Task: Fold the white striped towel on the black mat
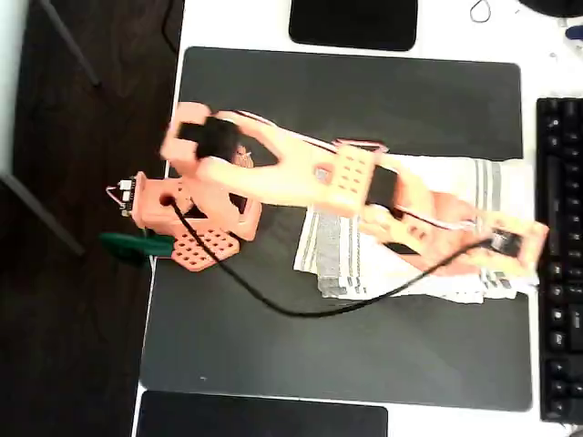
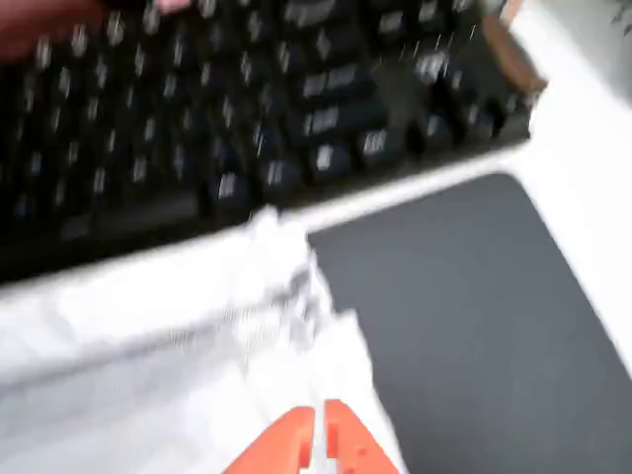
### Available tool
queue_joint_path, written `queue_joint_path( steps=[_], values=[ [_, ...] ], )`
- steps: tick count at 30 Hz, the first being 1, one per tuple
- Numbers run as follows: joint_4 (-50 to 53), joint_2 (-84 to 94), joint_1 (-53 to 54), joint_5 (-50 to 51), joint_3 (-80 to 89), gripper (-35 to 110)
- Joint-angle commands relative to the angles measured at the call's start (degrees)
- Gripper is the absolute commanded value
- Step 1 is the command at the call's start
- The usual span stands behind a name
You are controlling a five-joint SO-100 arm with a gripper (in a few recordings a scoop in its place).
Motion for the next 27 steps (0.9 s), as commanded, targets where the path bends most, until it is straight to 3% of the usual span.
queue_joint_path(
  steps=[1, 12, 27],
  values=[
    [0.7, 9.93, -1.67, -1.05, 9.4, 0],
    [5.01, 35.24, -7.21, -1.67, 33.22, 0],
    [24.35, 63.28, -13.27, -1.49, 46.76, 0]
  ],
)
